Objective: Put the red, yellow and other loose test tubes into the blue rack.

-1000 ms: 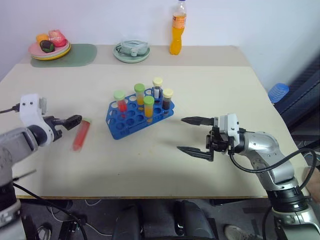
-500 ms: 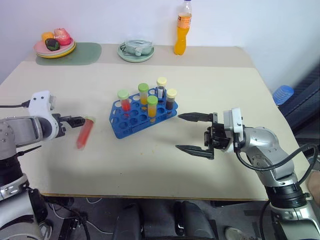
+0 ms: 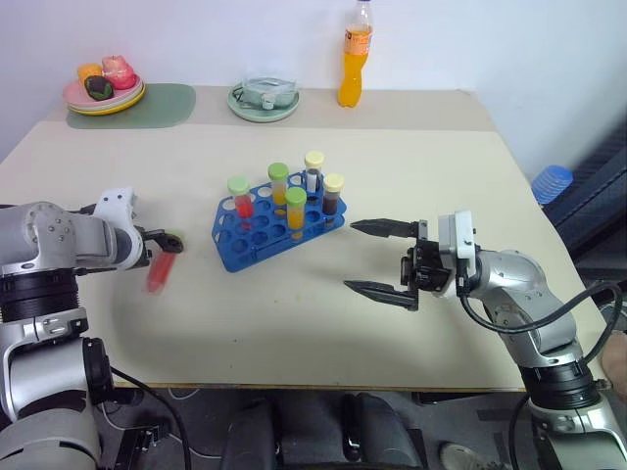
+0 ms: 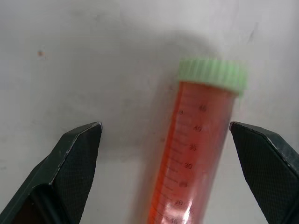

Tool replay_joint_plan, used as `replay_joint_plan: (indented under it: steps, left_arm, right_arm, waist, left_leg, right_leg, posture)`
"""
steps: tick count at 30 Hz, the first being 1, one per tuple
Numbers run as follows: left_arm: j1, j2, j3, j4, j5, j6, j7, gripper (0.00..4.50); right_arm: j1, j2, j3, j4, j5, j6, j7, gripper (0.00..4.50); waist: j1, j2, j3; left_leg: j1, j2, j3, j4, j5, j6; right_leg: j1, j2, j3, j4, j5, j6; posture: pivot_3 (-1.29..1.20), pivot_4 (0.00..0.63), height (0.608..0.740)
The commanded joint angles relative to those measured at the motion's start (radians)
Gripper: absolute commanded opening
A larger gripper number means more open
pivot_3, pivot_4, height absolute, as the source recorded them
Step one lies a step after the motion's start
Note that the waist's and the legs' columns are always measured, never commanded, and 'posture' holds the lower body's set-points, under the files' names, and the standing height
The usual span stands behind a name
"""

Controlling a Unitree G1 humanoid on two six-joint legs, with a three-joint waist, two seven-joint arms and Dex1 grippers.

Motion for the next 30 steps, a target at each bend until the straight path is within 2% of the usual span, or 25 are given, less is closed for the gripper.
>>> replay_joint_plan:
  steps: [1,10,13,17,19,30]
  left_arm:
    - [-0.037,0.05,-0.073,0.002,0.015,0.008,-0.081,4.5]
    - [-0.055,0.105,-0.207,0.05,0.085,-0.057,-0.221,4.5]
    - [-0.059,0.109,-0.231,0.061,0.115,-0.081,-0.248,3.69]
    - [-0.054,0.098,-0.23,0.068,0.149,-0.091,-0.263,1.61]
    - [-0.047,0.091,-0.221,0.062,0.159,-0.085,-0.268,0.76]
    - [0.042,0.092,-0.103,-0.093,0.168,-0.006,-0.273,0.76]
  right_arm:
    - [0.007,-0.001,-0.026,-0.045,0.005,-0.012,-0.011,4.46]
    - [0.019,-0.004,-0.027,-0.049,0.0,-0.015,-0.024,4.46]
    - [0.019,-0.005,-0.027,-0.045,-0.002,-0.017,-0.023,4.5]
    - [0.016,-0.003,-0.027,-0.035,-0.007,-0.021,-0.021,4.5]
    - [0.016,-0.002,-0.025,-0.03,-0.011,-0.024,-0.019,4.5]
    - [0.008,0.005,-0.015,-0.007,-0.024,-0.032,-0.003,4.5]
  waist:
    - [0.0,0.0,0.0]
    - [0.001,0.0,0.0]
    - [0.001,0.0,0.0]
    - [0.002,0.0,0.0]
    - [0.002,0.0,0.0]
    - [-0.001,0.0,0.0]
  left_leg:
    - [0.0,0.0,0.0,0.0,0.0,0.0]
    - [0.0,0.0,0.0,0.0,0.0,0.0]
    - [0.0,0.0,0.0,0.0,0.0,0.0]
    - [0.0,0.0,0.0,0.0,0.0,0.0]
    - [0.0,0.0,0.0,0.0,0.0,0.0]
    - [0.0,0.0,0.0,0.0,0.0,0.0]
  right_leg:
    - [0.0,0.0,0.0,0.0,0.0,0.0]
    - [0.0,0.0,0.0,0.0,0.0,0.0]
    - [0.0,0.0,0.0,0.0,0.0,0.0]
    - [0.0,0.0,0.0,0.0,0.0,0.0]
    - [0.0,0.0,0.0,0.0,0.0,0.0]
    - [0.0,0.0,0.0,0.0,0.0,0.0]
  posture:
    - [0.0,0.15,0.74]
    - [0.0,0.15,0.74]
    - [0.0,0.15,0.74]
    - [0.0,0.15,0.74]
    - [0.0,0.15,0.74]
    - [0.0,0.15,0.74]
